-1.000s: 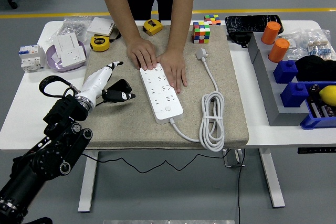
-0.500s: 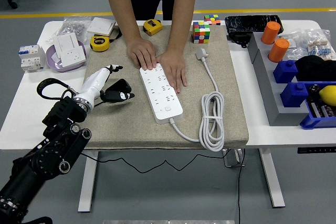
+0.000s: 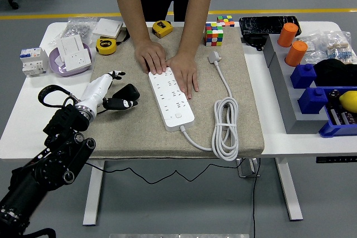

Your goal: Pick up the plug,place it near the board,insert it into the board,press the button

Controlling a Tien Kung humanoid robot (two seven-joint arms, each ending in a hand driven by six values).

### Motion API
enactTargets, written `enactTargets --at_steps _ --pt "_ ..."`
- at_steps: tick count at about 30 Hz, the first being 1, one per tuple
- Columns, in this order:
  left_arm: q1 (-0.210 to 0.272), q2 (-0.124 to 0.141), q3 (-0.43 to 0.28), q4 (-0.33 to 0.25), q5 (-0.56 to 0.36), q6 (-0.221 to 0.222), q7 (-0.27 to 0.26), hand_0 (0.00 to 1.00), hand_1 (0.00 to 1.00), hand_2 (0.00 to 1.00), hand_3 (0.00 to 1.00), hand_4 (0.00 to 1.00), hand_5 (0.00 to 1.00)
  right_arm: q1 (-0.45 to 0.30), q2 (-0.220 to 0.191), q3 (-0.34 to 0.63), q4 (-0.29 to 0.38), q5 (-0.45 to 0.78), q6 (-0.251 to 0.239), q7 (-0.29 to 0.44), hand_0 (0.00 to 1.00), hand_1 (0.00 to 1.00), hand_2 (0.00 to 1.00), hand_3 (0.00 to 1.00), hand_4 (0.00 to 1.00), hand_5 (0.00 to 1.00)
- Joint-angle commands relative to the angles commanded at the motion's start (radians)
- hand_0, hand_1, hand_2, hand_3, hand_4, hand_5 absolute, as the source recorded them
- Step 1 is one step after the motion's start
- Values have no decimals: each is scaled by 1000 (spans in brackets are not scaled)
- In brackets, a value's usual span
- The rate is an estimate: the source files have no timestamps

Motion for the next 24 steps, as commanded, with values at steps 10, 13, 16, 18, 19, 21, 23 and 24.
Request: enactTargets --at_steps 10,13,16,18,19,21,23,24 --pt "-3 0 2 30 0 20 -26 496 526 519 536 998 277 0 -1 -5 0 1 0 1 805 716 694 607 889 569" --pt "-9 0 3 44 0 33 -37 496 526 519 536 998 277 0 -1 -5 0 0 1 0 805 716 694 607 889 569" --pt "-13 0 3 52 3 43 -42 412 449 483 510 997 269 1 0 -6 0 1 1 0 805 716 693 607 889 568" --pt "-16 0 4 63 10 50 -44 412 449 483 510 997 269 2 0 -8 0 2 1 1 805 716 693 607 889 568" --pt "-17 0 3 67 11 51 -44 412 449 483 510 997 269 2 1 -8 0 2 1 1 805 716 693 607 889 568" --pt "-19 0 1 78 8 53 -47 378 412 470 506 939 246 2 0 -9 0 2 1 1 804 716 694 608 889 569" --pt "-20 0 0 83 6 57 -50 378 412 470 506 939 246 2 -1 -6 0 -1 1 0 804 716 694 608 889 569" --pt "-21 0 -1 85 6 60 -51 378 412 470 506 939 246 2 -1 -8 0 1 1 0 804 716 694 608 889 569"
